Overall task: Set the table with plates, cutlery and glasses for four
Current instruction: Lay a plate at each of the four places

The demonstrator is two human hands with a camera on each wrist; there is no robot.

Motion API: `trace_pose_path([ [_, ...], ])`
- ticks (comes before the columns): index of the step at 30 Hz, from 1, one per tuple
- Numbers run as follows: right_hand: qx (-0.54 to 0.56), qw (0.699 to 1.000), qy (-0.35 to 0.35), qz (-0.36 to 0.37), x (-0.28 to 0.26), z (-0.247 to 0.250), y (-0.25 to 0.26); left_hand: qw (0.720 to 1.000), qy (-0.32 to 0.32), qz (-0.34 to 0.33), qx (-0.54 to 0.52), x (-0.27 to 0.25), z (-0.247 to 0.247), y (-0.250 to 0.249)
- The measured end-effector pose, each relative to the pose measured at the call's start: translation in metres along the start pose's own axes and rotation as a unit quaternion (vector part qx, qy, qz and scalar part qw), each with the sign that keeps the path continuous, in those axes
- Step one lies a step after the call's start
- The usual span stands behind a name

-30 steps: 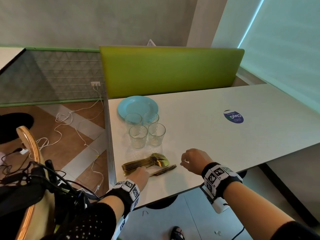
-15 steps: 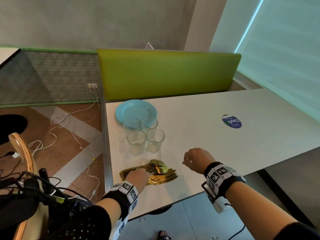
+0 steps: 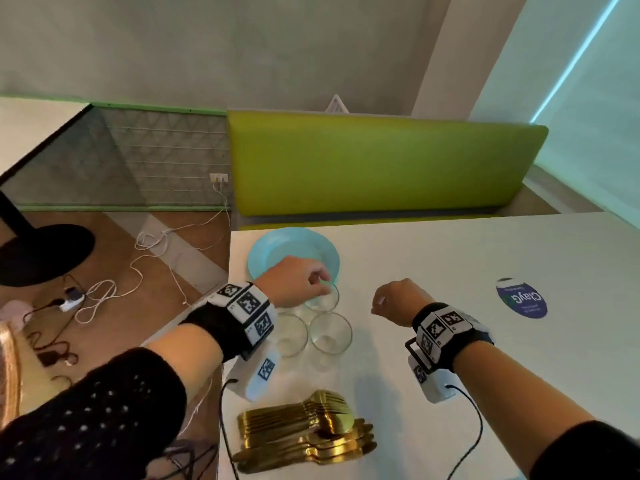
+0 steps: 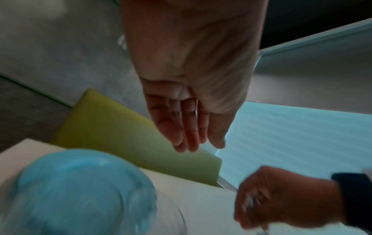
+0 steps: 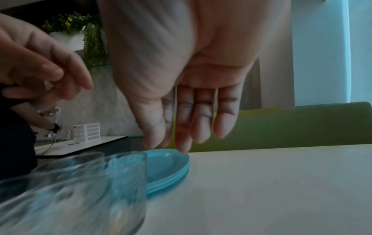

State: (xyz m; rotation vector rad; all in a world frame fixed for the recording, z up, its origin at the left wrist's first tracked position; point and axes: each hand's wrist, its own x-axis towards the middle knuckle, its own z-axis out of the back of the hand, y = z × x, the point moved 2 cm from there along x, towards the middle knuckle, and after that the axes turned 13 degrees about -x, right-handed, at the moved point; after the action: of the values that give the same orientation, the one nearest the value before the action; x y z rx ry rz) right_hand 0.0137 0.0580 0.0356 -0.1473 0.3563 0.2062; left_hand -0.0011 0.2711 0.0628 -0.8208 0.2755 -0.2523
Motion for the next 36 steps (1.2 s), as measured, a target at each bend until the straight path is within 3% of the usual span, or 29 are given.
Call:
trace_pose_path([
  [5, 0.033, 0.999, 0.021, 0.012, 0.082, 0.023, -0.005, 0.985, -0.04, 0.167, -0.02, 0.066, 0.068, 0.049],
  [8, 0.055, 0.998, 0.031, -0.002, 0.122, 0.021, -0.008, 0.967, -0.018, 0.254, 0.028, 0.09, 0.085, 0.085],
  [11, 0.079, 0.995, 0.06, -0.011, 0.153, 0.01, -0.006, 0.954, 0.013, 0.296, 0.036, 0.108, 0.088, 0.114],
  [18, 0.183, 0.976, 0.12, -0.02, 0.199, -0.024, 0.008, 0.933, 0.051, 0.356, 0.031, 0.128, 0.069, 0.161],
  [25, 0.218, 0.965, 0.146, -0.006, 0.217, -0.041, 0.019, 0.928, 0.061, 0.367, 0.024, 0.137, 0.047, 0.193],
  [31, 0.237, 0.965, 0.114, -0.017, 0.214, -0.041, 0.02, 0.927, 0.05, 0.372, -0.005, 0.136, 0.041, 0.199],
  [36, 0.265, 0.964, 0.032, -0.012, 0.208, -0.009, 0.015, 0.938, -0.022, 0.34, -0.059, 0.142, 0.064, 0.183],
])
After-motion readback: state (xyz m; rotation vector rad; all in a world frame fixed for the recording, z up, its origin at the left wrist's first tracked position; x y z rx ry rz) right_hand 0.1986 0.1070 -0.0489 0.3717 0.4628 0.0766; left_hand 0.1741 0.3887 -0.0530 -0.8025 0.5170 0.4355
